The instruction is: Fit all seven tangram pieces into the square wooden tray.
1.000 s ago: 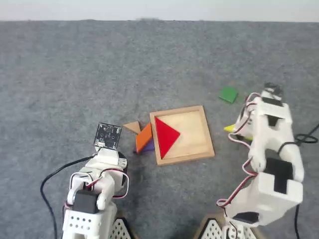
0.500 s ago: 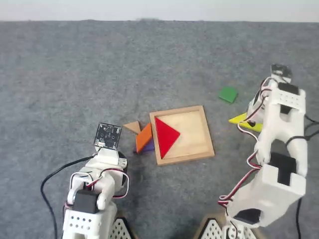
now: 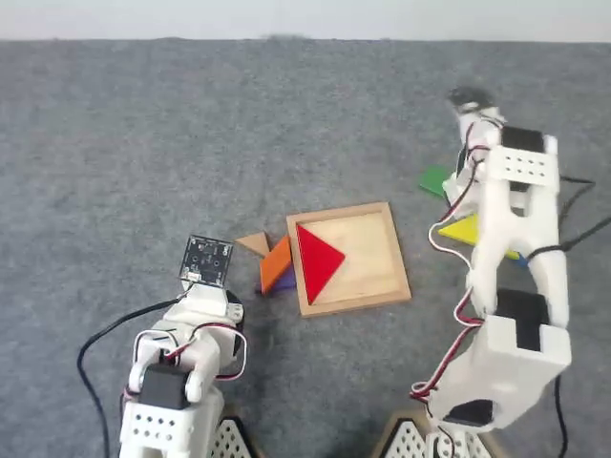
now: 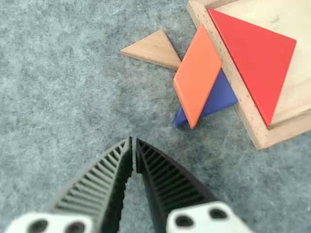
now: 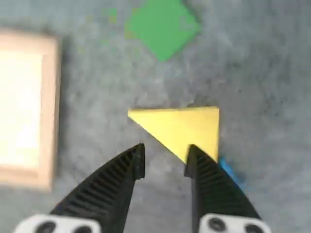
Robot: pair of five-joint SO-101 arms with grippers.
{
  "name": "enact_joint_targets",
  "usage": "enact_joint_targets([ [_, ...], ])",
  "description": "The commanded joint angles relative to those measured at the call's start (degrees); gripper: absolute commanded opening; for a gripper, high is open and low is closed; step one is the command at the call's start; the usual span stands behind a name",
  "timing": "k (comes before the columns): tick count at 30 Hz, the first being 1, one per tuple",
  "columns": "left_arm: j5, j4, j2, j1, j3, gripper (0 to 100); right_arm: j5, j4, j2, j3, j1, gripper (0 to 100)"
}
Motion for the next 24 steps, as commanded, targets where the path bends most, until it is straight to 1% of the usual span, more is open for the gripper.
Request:
enact_joint_targets([
  [1,0.7,0.4,-0.7,0.1,-0.7,1,16.7,4.9,-0.7,-4.5,0.7,29.2],
  [3,0.7,0.4,-0.7,0.1,-0.7,1,22.3,6.2,-0.5,-4.4,1.5,35.5],
  [5,0.7,0.4,-0.7,0.1,-0.7,1,24.9,7.1,0.7,-4.2,2.1,38.5],
  [8,0.7,0.4,-0.7,0.1,-0.7,1,25.6,6.6,3.3,-4.5,2.7,36.3],
  [9,0.7,0.4,-0.7,0.1,-0.7,1,27.1,5.8,4.1,-4.5,3.0,35.8],
  [13,0.7,0.4,-0.7,0.1,-0.7,1,37.2,4.2,6.9,-4.5,4.2,35.6],
  [15,0.7,0.4,-0.7,0.1,-0.7,1,40.5,4.4,8.3,-4.5,4.3,35.5],
  [19,0.7,0.4,-0.7,0.1,-0.7,1,41.2,2.9,9.3,-4.7,4.1,35.6],
  [24,0.7,0.4,-0.7,0.1,-0.7,1,41.8,2.6,9.5,-4.5,2.1,35.7],
])
